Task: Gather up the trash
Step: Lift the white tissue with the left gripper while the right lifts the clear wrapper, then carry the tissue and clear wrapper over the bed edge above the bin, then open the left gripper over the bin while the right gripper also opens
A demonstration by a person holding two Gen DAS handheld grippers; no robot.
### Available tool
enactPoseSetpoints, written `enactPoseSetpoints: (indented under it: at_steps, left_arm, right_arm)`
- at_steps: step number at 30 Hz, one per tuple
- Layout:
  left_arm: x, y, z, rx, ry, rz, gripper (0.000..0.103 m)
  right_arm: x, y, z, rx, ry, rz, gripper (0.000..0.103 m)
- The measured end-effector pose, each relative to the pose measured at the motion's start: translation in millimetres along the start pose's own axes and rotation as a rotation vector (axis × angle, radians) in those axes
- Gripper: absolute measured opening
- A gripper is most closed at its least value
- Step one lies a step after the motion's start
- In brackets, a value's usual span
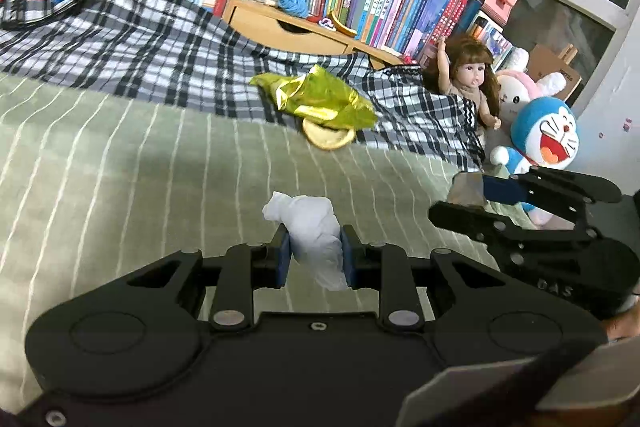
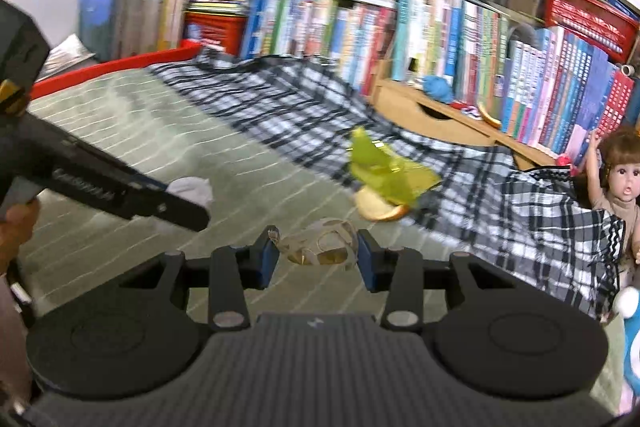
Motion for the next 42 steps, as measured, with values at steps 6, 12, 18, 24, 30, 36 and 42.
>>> enactPoseSetpoints:
  at_steps: [6, 12, 18, 24, 30, 36, 42]
  left_arm:
    - [1, 47, -36, -0.004, 0.011, 0.023, 0.024]
    - [4, 90, -88, 0.015, 0.039, 0.044, 0.024]
    - [14, 128, -159, 0.070, 0.055, 0.079, 0.024]
    - [33, 137, -229, 0.178, 0.088, 0.125, 0.024]
    - [65, 124, -273, 0.276, 0.119, 0.177, 0.025]
    - [89, 92, -297, 0.365, 0.124, 0.210, 0.025]
    - [86, 70, -305, 0.429, 0.095, 0.196, 0.048]
  right_arm:
    - [38, 33, -17, 0.004, 0.019, 0.034, 0.052]
    - [80, 60, -43, 0.027, 0.017, 0.113, 0.052]
    - [134, 77, -88, 0.091, 0.041, 0.206, 0.056]
    - [171, 69, -140, 0.174, 0.001, 0.294, 0.056]
    - [186, 31, -181, 0.281, -0.031, 0.301, 0.055]
    - [191, -10, -202, 0.354, -0.056, 0.293, 0.065]
    - [191, -19, -207, 0.364, -0.042, 0.275, 0.078]
Point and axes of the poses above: each gripper's, at about its wrist camera, not at the fingertips, and y roughly against the way its jaws point, x to its left, z to its top, the point moved 7 cm from there along -y, roughly the way its jaws point, and after that the axes turned 6 degrees about -y, right-handed, at the moved point
